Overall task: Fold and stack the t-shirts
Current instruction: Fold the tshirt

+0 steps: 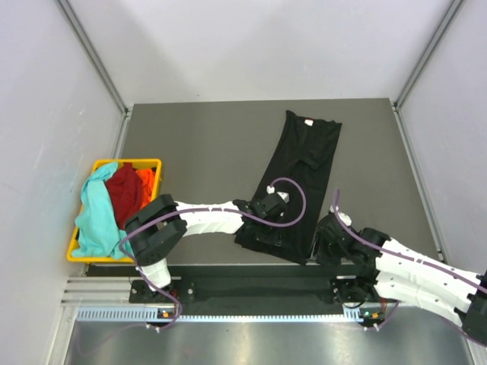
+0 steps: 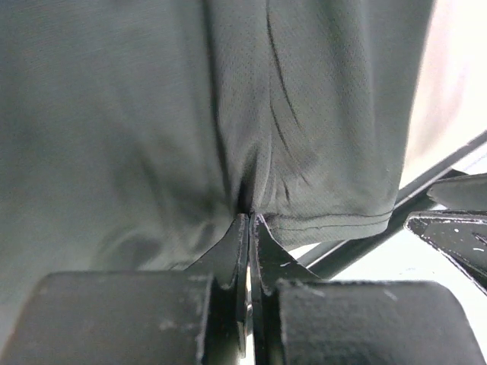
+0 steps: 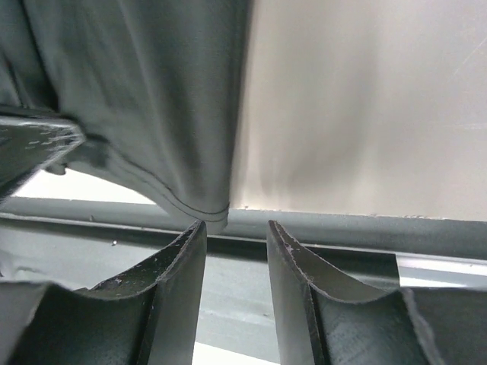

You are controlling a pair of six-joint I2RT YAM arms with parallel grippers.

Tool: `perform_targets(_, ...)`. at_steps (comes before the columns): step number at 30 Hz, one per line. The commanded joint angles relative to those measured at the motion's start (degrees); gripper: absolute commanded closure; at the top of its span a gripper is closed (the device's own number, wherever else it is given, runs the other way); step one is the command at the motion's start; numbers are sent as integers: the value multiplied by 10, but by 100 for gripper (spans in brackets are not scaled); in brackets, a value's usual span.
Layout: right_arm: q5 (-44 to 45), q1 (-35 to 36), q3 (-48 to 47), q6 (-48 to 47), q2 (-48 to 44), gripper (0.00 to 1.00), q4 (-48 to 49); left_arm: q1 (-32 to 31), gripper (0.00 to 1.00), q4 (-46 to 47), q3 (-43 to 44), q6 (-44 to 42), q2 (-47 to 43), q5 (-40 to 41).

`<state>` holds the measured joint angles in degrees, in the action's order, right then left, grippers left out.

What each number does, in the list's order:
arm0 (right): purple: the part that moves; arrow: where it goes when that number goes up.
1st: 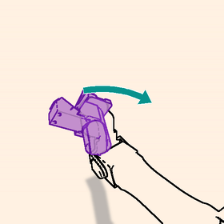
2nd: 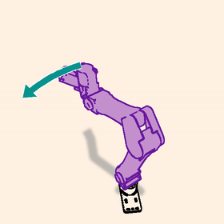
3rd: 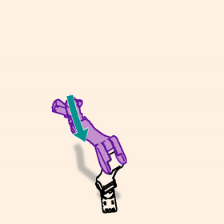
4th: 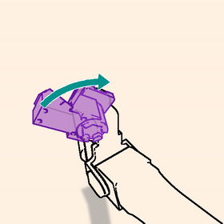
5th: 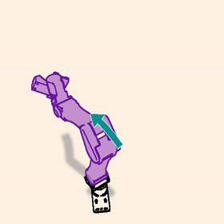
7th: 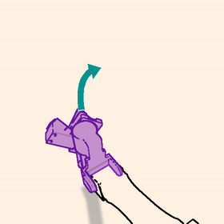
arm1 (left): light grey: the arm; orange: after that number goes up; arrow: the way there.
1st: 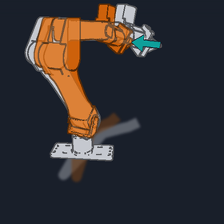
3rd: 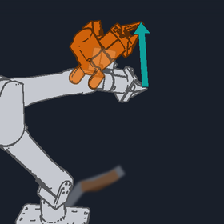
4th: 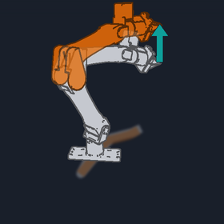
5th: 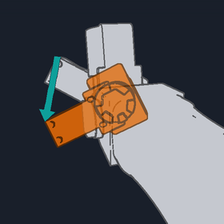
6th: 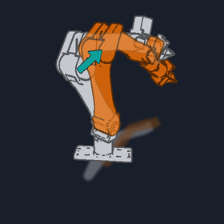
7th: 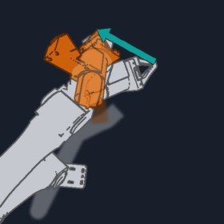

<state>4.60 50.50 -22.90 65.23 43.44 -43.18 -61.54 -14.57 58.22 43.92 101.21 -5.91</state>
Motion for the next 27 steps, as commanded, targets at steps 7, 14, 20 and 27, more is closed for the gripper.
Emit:
perform_targets(7, -35, -4, 32, 24, 25, 60, 94, -1, 100, -29, -15, 41, -35, 38)
perform_targets(14, -15, -3, 36, 32, 13, 61, 98, -2, 100, -39, -23, 44, -34, 43)
perform_targets(20, 2, -4, 18, 26, 39, 63, 103, -2, 100, -38, -28, 47, -34, 45)
perform_targets(27, 22, -4, 0, 30, 78, 66, 100, -5, 100, -20, -50, 56, -32, 41)
